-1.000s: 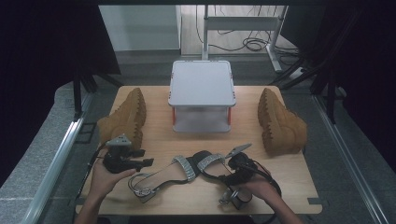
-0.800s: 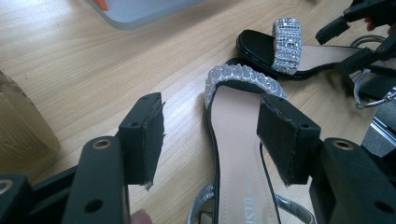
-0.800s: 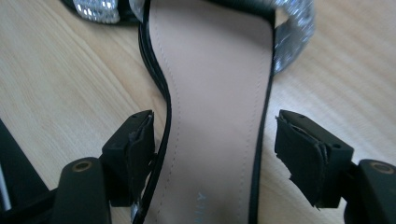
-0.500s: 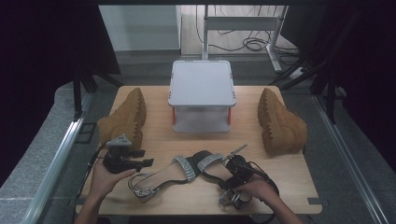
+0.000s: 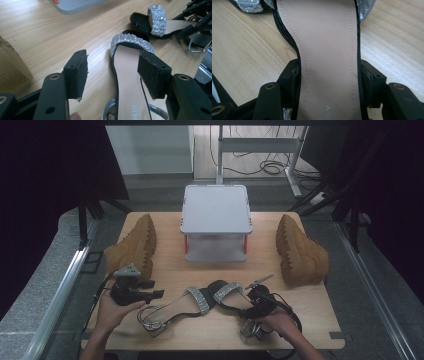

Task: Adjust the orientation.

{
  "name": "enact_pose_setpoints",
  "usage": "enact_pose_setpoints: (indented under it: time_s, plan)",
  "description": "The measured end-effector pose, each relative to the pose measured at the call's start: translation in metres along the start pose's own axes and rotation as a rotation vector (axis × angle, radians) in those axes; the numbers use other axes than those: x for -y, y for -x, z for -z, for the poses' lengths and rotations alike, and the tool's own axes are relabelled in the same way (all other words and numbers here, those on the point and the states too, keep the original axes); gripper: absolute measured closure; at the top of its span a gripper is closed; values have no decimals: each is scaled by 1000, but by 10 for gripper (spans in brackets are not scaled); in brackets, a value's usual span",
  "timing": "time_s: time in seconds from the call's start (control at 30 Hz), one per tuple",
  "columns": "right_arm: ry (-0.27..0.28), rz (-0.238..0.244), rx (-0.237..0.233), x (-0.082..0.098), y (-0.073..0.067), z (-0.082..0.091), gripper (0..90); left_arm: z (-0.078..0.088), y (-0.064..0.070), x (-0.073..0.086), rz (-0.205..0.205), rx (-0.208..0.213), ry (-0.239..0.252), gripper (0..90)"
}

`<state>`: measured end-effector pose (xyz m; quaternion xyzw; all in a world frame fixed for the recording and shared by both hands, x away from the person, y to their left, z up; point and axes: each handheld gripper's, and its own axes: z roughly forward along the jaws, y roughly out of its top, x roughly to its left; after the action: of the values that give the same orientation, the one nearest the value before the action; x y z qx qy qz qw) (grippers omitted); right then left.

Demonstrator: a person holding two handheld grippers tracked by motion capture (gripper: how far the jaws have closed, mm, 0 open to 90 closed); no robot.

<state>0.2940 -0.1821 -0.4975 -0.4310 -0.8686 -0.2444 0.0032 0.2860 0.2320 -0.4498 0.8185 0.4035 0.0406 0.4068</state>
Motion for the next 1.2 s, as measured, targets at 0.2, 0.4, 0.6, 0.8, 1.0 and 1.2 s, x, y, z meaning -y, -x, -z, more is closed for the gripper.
enact_pose_setpoints:
  time_s: [0.2, 0.4, 0.6, 0.8, 1.0, 1.2]
  plan:
    - [47, 1, 33, 3, 9, 19, 417, 0, 0, 0, 1, 0, 0, 418]
    - [51, -7, 75, 10, 19, 28, 417, 1, 0, 0, 2, 0, 1, 418]
    - [18, -20, 100, 22, 31, 28, 417, -1, -1, 1, 6, 0, -4, 417]
    - [-21, -19, 109, 28, 36, 25, 416, -1, -1, 1, 6, 0, -4, 417]
    - [-55, 8, 98, 27, 42, 20, 413, -2, -1, 1, 7, 0, -6, 416]
    - [-47, 37, 94, 27, 44, 19, 402, -2, -1, 2, 8, 0, -8, 415]
